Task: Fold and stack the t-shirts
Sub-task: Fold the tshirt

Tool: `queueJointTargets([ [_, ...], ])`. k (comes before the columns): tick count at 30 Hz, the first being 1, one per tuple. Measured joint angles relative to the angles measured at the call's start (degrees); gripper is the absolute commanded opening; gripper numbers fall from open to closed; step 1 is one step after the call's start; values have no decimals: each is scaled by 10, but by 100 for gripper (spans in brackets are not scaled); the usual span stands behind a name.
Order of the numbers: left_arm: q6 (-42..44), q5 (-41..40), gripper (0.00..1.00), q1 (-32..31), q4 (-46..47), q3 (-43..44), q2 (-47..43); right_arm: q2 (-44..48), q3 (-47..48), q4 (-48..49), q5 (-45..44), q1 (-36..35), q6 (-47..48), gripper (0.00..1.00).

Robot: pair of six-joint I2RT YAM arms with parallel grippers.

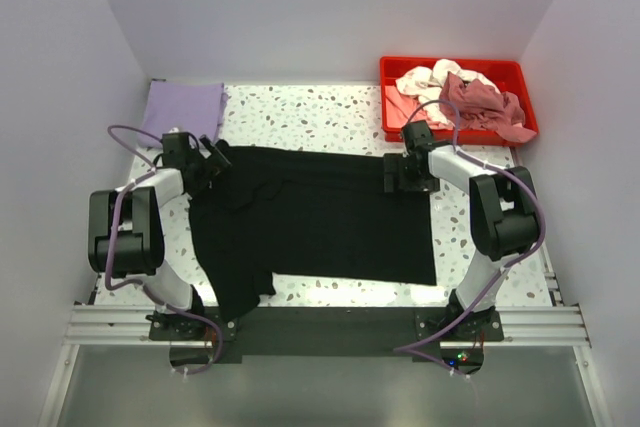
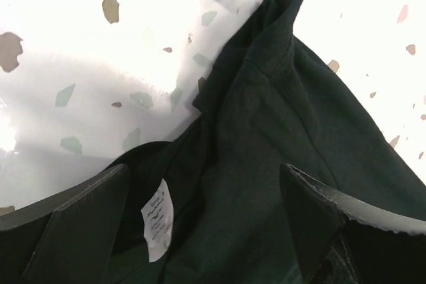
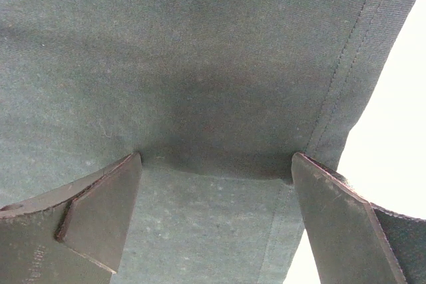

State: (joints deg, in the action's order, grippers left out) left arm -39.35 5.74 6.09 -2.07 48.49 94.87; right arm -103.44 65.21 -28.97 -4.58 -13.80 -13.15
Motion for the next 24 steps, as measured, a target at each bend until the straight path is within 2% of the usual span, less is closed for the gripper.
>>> queueJointTargets([
  [5, 0, -34, 100, -4, 1, 0, 1, -1, 0, -2, -10, 2, -2, 99],
  [9, -8, -112, 100, -6, -29, 0, -8, -1, 0, -3, -15, 7, -5, 99],
  [15, -20, -188, 100, -3, -80, 5, -12, -1, 0, -3, -16, 9, -8, 99],
  [24, -15, -163, 100, 3, -107, 5, -45, -1, 3, -6, 4, 16, 3, 99],
])
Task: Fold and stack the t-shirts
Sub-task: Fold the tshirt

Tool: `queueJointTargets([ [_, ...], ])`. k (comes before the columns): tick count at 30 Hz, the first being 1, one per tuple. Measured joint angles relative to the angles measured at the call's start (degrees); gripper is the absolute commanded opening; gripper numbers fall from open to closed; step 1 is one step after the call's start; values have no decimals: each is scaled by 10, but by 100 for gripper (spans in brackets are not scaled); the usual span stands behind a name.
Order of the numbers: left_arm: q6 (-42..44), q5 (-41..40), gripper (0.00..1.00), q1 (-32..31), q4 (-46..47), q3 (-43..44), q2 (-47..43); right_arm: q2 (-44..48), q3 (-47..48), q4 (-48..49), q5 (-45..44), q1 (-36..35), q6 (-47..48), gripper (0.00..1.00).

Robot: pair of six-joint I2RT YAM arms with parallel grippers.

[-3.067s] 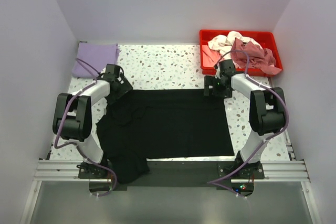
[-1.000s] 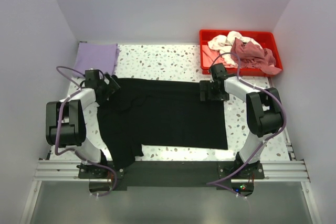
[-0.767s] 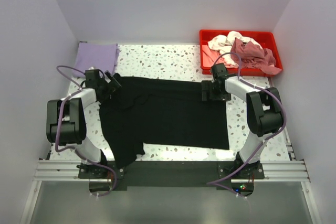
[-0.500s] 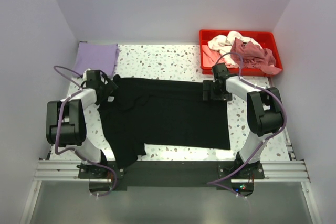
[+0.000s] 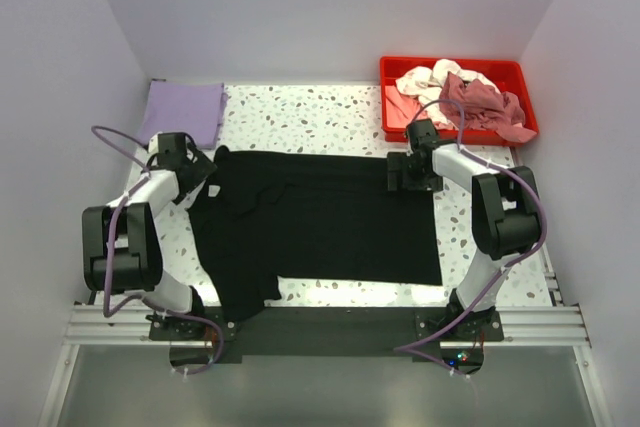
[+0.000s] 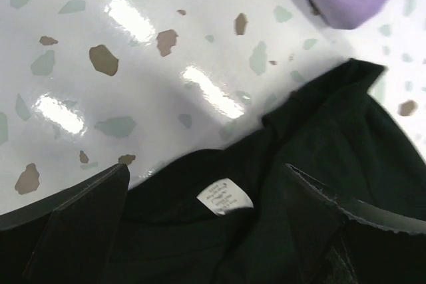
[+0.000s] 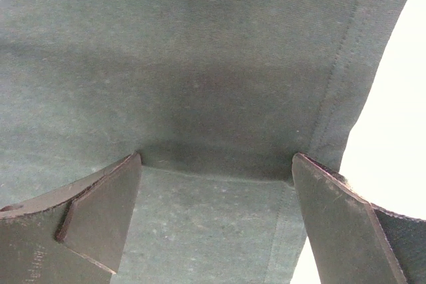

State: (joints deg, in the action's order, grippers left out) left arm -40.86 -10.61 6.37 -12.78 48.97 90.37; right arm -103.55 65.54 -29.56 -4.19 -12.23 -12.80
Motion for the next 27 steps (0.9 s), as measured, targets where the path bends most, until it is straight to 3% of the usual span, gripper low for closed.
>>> queueJointTargets([
  [9, 0, 85, 100, 0, 27, 14, -46, 14, 11, -4, 29, 2, 8, 99],
  [18, 0, 199, 100, -1, 94, 62, 85, 25, 11, -4, 39, 2, 8, 99],
  [27, 0, 222, 100, -2, 132, 92, 139, 13, 11, -4, 32, 2, 8, 99],
])
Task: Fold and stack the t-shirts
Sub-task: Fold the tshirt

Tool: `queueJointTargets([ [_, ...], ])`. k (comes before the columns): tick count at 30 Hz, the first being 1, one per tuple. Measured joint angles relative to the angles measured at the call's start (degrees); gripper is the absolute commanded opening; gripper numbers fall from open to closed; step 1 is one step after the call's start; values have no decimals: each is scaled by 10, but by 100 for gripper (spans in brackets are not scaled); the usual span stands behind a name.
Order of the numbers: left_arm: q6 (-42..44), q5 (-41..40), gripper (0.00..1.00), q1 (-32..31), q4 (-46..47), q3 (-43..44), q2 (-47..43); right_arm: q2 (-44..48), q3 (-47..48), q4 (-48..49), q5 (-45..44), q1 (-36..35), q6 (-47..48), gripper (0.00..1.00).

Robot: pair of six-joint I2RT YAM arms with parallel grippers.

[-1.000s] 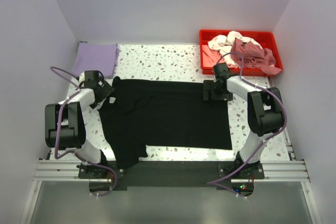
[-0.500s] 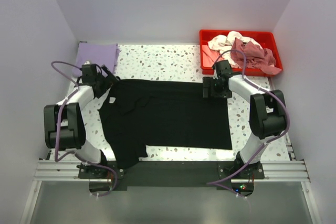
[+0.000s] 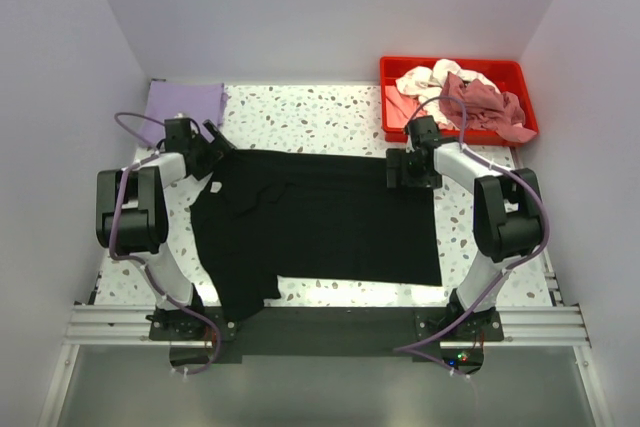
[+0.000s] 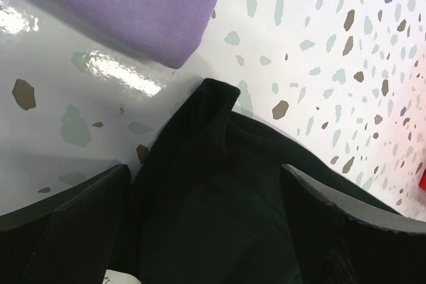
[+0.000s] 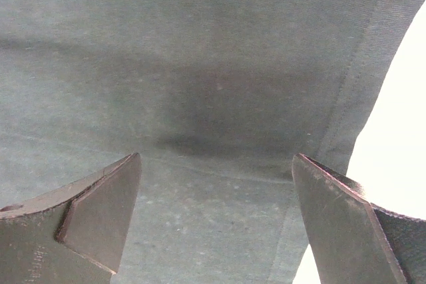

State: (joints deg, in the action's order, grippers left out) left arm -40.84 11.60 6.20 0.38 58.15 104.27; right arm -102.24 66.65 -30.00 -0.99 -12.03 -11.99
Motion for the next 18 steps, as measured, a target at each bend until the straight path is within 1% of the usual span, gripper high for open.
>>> queueJointTargets([
  [4, 1, -16, 100, -3, 0, 0, 0, -4, 0, -2, -14, 0, 0, 99],
  [11, 10, -17, 100, -4, -12, 1, -6, -6, 1, -4, -15, 0, 0, 99],
  [18, 13, -12, 100, -4, -35, 2, -40, -6, 2, -4, -15, 0, 0, 99],
])
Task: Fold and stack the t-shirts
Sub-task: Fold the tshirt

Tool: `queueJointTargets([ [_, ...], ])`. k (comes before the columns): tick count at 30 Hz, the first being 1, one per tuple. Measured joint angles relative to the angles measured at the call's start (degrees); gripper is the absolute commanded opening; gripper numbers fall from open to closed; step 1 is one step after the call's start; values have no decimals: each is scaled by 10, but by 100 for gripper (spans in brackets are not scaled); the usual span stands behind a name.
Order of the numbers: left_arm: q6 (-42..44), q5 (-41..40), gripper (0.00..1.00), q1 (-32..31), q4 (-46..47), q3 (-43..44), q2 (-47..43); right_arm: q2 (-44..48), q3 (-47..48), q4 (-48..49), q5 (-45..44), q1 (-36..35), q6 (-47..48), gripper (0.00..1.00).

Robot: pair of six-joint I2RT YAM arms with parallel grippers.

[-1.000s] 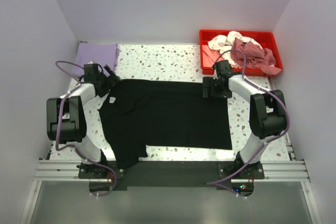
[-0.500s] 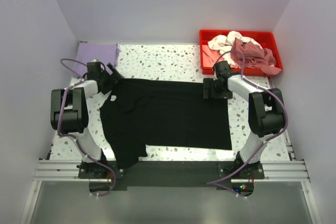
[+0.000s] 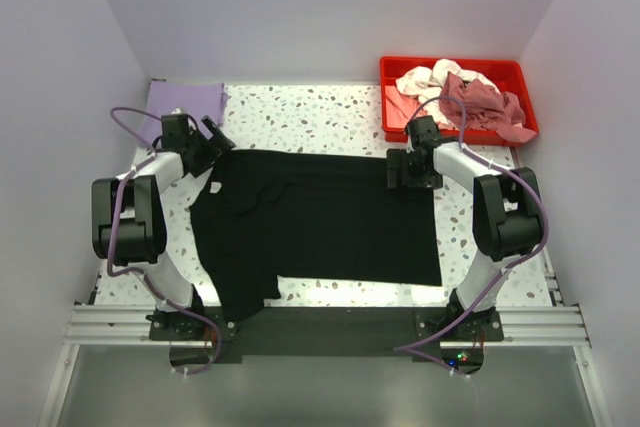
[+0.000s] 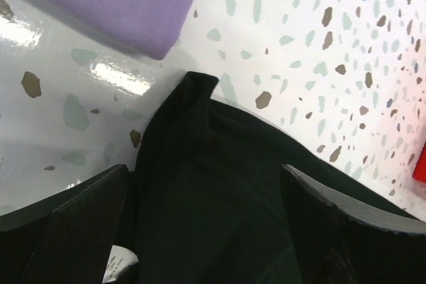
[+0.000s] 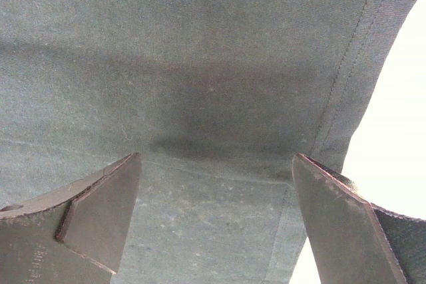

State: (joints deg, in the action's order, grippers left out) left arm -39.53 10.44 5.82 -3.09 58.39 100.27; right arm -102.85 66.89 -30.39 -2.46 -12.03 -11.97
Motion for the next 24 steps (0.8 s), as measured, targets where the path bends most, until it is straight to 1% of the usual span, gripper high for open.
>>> queueJointTargets([
  [7, 0, 24, 100, -1, 3, 0, -8, 0, 0, 0, 0, 0, 0, 99],
  [24, 1, 22, 100, -2, 3, -1, -8, 0, 0, 0, 0, 0, 0, 99],
])
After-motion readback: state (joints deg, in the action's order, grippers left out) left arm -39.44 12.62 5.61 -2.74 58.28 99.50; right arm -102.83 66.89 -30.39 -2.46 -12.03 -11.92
